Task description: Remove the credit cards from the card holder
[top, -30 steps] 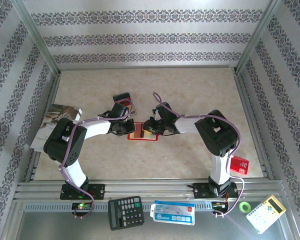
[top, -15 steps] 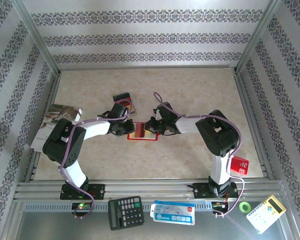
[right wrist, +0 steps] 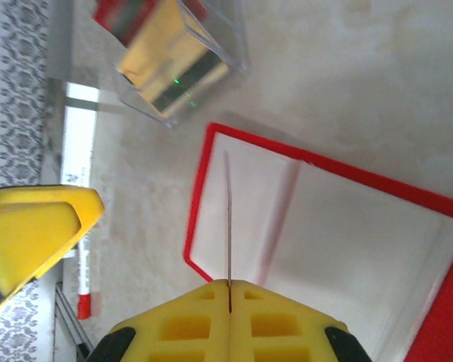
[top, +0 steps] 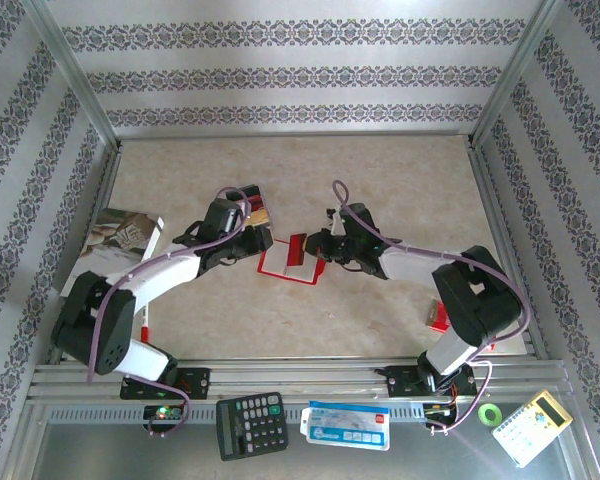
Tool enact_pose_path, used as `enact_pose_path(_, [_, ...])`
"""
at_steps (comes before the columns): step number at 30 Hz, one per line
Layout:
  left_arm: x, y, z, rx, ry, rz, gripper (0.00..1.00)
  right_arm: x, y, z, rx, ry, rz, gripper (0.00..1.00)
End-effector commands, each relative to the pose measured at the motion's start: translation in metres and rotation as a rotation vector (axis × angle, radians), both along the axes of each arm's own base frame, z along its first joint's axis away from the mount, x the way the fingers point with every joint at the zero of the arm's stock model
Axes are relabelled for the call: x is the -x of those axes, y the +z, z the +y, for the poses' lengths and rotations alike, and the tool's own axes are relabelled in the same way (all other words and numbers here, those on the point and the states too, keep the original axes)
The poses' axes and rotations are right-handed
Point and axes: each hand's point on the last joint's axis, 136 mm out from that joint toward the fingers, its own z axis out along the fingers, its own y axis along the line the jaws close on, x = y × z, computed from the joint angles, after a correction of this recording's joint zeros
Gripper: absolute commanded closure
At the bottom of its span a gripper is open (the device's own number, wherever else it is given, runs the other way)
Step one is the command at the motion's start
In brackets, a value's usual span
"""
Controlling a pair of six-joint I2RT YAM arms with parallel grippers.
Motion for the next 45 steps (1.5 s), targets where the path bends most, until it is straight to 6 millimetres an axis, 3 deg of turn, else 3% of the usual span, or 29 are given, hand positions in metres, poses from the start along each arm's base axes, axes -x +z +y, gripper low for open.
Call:
enact_pose_path(1, [-0.002,0.019,-0.006,0.127,0.014,-0.039,0.52,-0.004,0.03,0.0,-0.063,0.012,-0.113,1.0])
enact_pose_path(11, [0.008,0.068,-0.033,0.414,-0.061,-0.111,0.31,-0.008,0.096,0.012,-0.374,-0.017,-0.156,1.0])
enact_pose_path(17, [0.011,0.088,-0.037,0.474,-0.091,-0.15,0.31,-0.012,0.118,0.019,-0.505,-0.006,-0.162,1.0])
enact_pose_path(20, [0.006,0.087,-0.04,0.481,-0.099,-0.149,0.36,-0.011,0.122,0.019,-0.519,-0.003,-0.161,1.0])
enact_pose_path(26, [-0.007,0.111,-0.038,0.568,-0.102,-0.22,0.47,-0.013,0.119,0.016,-0.519,-0.013,-0.155,1.0])
enact_pose_path(31, [-0.013,0.108,-0.033,0.568,-0.089,-0.208,0.56,-0.015,0.118,0.013,-0.532,-0.026,-0.145,1.0])
enact_pose_path(40, [-0.014,0.107,-0.04,0.597,-0.131,-0.188,0.79,-0.019,0.12,0.012,-0.541,-0.028,-0.147,1.0])
enact_pose_path(45, [-0.018,0.104,-0.036,0.613,-0.118,-0.169,0.83,-0.02,0.116,0.014,-0.538,-0.028,-0.139,1.0])
